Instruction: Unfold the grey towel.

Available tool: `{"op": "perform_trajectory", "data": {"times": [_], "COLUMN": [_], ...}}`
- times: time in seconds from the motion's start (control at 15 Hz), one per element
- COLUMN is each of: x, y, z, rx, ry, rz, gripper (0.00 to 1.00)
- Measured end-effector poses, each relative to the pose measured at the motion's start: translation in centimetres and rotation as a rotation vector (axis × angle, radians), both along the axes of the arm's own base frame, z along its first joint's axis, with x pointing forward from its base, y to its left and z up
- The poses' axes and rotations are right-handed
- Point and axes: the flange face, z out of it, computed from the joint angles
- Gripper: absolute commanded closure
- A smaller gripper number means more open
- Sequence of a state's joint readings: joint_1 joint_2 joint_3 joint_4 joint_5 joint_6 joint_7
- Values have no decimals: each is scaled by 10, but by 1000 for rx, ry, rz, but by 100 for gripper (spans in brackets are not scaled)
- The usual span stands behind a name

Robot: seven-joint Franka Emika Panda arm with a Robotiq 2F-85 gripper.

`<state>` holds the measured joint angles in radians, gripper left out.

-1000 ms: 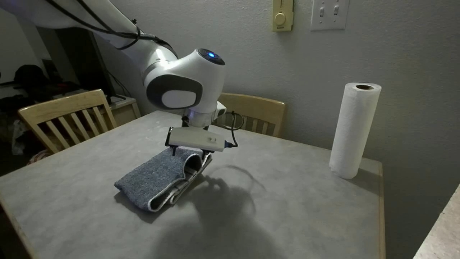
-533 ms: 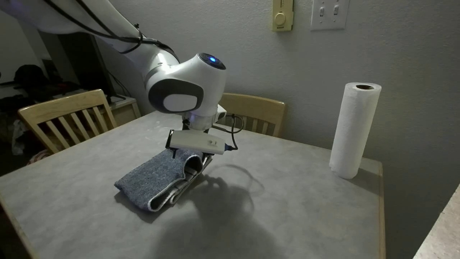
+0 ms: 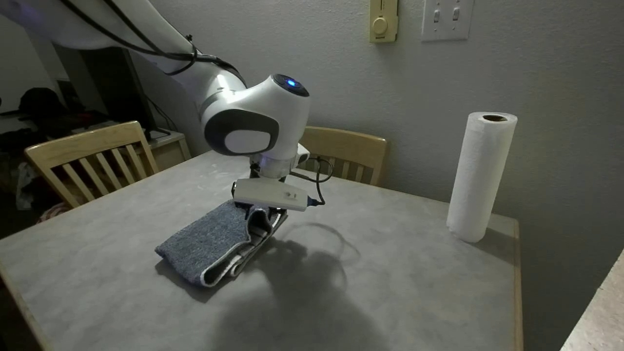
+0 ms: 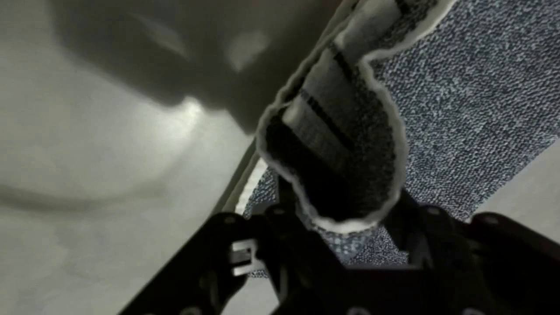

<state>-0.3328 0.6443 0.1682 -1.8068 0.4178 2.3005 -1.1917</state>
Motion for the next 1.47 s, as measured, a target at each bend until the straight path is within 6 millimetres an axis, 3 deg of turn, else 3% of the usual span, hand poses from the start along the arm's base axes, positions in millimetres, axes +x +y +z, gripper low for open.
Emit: {"op": "perform_trajectory", "data": {"times": [0.27,0.87,1.13,1.47], "x": [2,5,7,19], "y": [-1,6,28,62], "z": [2,14,54,113], "rx": [-2,0,18,50], "ry": [-6,40,98,36], "rz": [-1,-81,-141,-166], "gripper": [100,99,99,99]}}
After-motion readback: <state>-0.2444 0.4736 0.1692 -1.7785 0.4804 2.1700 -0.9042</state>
